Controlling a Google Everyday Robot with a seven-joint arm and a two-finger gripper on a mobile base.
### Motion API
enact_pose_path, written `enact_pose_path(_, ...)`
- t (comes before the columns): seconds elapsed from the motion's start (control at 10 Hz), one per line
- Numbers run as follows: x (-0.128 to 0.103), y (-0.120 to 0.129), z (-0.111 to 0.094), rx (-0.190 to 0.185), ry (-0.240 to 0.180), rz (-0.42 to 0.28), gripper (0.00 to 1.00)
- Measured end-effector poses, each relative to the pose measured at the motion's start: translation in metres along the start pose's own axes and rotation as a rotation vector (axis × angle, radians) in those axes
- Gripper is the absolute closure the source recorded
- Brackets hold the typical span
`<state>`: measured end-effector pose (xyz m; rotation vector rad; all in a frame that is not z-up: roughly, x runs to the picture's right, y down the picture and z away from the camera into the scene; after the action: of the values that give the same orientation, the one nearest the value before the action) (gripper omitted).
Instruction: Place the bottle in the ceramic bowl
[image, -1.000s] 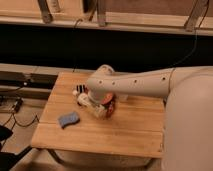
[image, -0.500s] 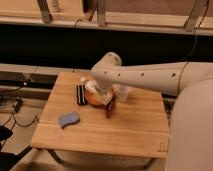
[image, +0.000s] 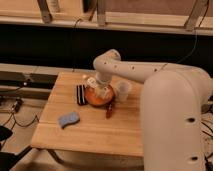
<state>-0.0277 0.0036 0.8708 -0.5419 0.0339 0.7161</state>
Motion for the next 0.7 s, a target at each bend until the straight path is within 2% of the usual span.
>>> enact_pose_path(0.1,-0.004,0.0003,0.0045,-0.013,-0.001,0.002,0.93)
enact_pose_path(0.3,-0.0023,-0.0028,0.005,-0.01,0.0,0.004,0.71)
enact_pose_path(0.7,-0.0031,-0.0021,0.0051,-0.01,0.0,0.003,0.33)
